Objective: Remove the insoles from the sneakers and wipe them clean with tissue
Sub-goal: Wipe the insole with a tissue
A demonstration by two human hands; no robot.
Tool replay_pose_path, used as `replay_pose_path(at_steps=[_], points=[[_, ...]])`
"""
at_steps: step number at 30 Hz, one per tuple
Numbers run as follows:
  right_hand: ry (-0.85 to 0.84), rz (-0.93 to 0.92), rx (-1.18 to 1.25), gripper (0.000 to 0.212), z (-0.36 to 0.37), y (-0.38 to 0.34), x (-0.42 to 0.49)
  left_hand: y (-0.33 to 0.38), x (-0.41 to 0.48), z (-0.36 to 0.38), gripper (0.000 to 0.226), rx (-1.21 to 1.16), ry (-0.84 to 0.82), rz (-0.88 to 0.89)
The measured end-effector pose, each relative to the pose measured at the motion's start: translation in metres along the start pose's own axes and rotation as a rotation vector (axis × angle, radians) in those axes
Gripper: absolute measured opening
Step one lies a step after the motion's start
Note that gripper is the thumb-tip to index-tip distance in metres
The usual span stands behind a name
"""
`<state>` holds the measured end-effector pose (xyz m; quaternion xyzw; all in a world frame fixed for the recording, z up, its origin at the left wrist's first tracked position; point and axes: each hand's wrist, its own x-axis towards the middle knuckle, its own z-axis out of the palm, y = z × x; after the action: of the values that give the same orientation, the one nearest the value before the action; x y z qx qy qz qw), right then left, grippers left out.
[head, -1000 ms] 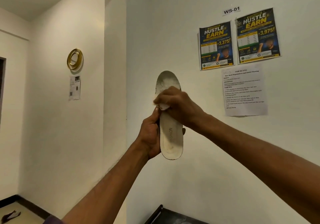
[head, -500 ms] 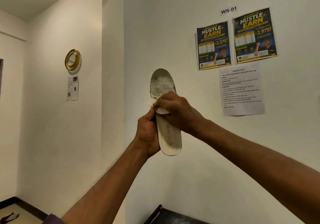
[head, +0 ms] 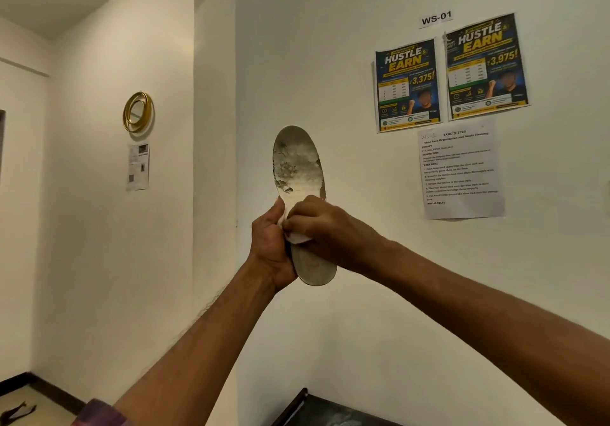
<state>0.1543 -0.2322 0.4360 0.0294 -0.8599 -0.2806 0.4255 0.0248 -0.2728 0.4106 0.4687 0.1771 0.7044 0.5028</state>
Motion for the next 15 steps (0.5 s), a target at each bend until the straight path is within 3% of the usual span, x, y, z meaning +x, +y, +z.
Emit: replay_pose_path(at_steps=[4,8,11,15], points=[[0.109,0.16,0.041,0.017,-0.006,0.007,0.0,0.004,-0.001,0.002,0.051,-0.013,-0.02,0.078],[-0.03,-0.001,0.032,0.012,0.002,-0.002,-0.006,0.01,-0.001,-0.001,0.062,0.009,0.008,0.048],[0.049,0.131,0.054,0.02,0.001,0.002,-0.008,0.012,0.002,-0.003,0.062,-0.03,0.003,0.083],[-0.029,0.008,0.064,0.02,0.006,-0.009,-0.017,0.013,0.004,-0.003,0.063,-0.009,0.0,0.052]])
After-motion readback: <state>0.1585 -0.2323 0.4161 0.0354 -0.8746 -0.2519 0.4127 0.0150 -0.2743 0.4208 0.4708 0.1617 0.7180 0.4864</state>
